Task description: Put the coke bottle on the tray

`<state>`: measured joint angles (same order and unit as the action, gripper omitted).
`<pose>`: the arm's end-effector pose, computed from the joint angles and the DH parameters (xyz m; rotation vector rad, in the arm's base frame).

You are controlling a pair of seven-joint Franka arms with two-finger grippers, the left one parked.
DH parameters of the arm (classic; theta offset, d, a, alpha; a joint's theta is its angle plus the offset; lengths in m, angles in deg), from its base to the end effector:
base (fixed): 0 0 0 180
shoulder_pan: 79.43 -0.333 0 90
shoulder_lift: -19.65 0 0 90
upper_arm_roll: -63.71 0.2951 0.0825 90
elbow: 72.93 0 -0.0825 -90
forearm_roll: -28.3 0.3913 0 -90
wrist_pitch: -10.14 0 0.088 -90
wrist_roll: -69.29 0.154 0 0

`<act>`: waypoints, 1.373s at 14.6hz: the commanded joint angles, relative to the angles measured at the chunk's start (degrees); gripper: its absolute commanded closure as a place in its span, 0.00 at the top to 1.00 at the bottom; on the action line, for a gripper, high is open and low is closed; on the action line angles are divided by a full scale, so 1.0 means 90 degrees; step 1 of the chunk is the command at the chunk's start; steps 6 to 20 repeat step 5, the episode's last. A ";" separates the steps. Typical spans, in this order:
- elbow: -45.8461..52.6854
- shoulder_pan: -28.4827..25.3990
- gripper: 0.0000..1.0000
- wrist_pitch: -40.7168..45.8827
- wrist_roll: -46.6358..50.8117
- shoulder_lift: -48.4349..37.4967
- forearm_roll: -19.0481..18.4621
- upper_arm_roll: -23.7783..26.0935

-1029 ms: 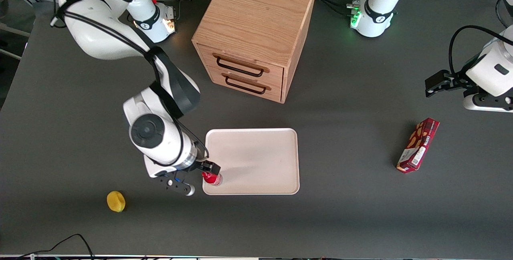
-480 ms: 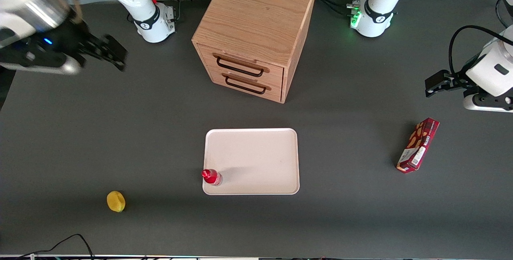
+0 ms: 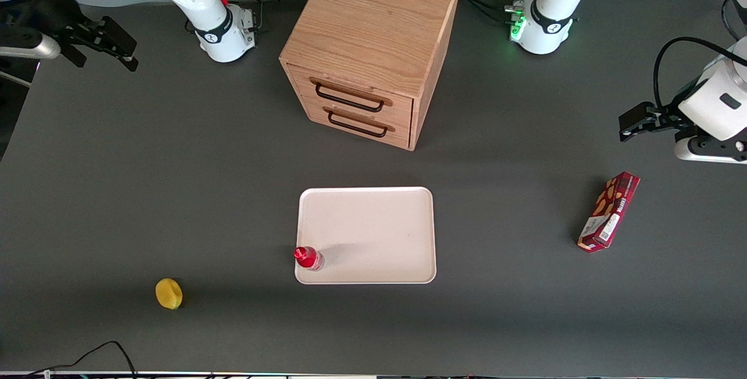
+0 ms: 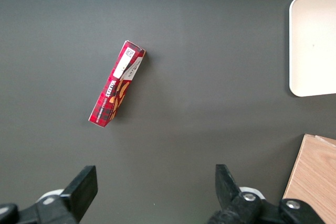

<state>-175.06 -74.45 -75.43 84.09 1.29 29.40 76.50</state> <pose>0.4538 0.0797 0.6081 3.0894 -0.2018 0.0513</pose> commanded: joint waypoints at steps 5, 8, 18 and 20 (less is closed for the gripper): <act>-0.0332 0.0023 1.00 -0.0132 -0.0423 -0.0255 0.0356 -0.0249; -0.0332 0.0023 1.00 -0.0132 -0.0423 -0.0255 0.0356 -0.0249; -0.0332 0.0023 1.00 -0.0132 -0.0423 -0.0255 0.0356 -0.0249; -0.0332 0.0023 1.00 -0.0132 -0.0423 -0.0255 0.0356 -0.0249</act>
